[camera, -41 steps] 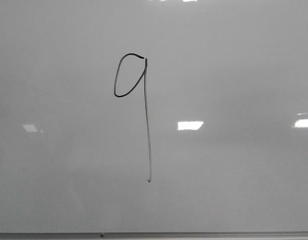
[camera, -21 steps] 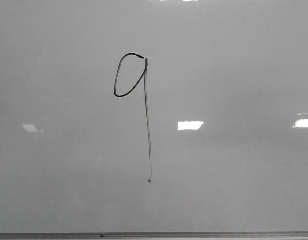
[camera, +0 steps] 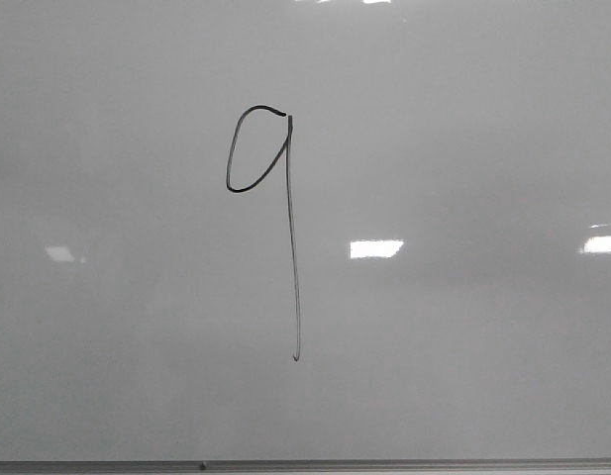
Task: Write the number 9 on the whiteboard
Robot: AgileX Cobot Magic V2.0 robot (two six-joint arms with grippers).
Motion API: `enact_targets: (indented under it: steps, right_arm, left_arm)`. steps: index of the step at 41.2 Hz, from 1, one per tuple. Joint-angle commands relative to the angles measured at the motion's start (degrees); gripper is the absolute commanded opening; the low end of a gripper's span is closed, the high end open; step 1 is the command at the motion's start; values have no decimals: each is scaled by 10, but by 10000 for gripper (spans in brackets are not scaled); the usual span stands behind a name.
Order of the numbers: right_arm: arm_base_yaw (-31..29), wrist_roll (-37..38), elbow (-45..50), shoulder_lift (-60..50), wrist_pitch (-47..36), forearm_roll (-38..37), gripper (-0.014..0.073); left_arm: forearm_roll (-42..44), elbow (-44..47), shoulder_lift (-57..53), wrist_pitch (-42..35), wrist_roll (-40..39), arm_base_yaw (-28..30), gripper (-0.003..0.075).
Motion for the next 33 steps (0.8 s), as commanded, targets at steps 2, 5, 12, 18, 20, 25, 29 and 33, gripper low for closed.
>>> enact_targets:
  steps: [2, 5, 12, 18, 20, 25, 29, 33]
  right_arm:
    - [-4, 0, -15, 3, -36, 15, -59]
    - [-4, 0, -15, 3, -35, 15, -59]
    - [-4, 0, -15, 3, -34, 15, -59]
    - [-4, 0, -15, 3, -34, 15, -59]
    - [-4, 0, -15, 3, -34, 15, -59]
    - [-4, 0, -15, 3, -34, 15, -59]
    - [-4, 0, -15, 3, -34, 15, -59]
    - [-4, 0, -15, 3, -34, 15, -59]
  left_arm:
    - [-6, -6, -99, 5, -5, 2, 323]
    - [-6, 7, -150, 16, -5, 2, 274]
    - [-6, 57, -276, 22, -5, 2, 97]
    - [-6, 95, -360, 23, -5, 2, -18]
    - [-6, 103, -379, 23, -5, 2, -19]
    - [-8, 107, -417, 25, -5, 2, -19]
    - [-8, 107, -433, 25, -5, 2, -19]
    - [-8, 107, -436, 24, -5, 2, -19]
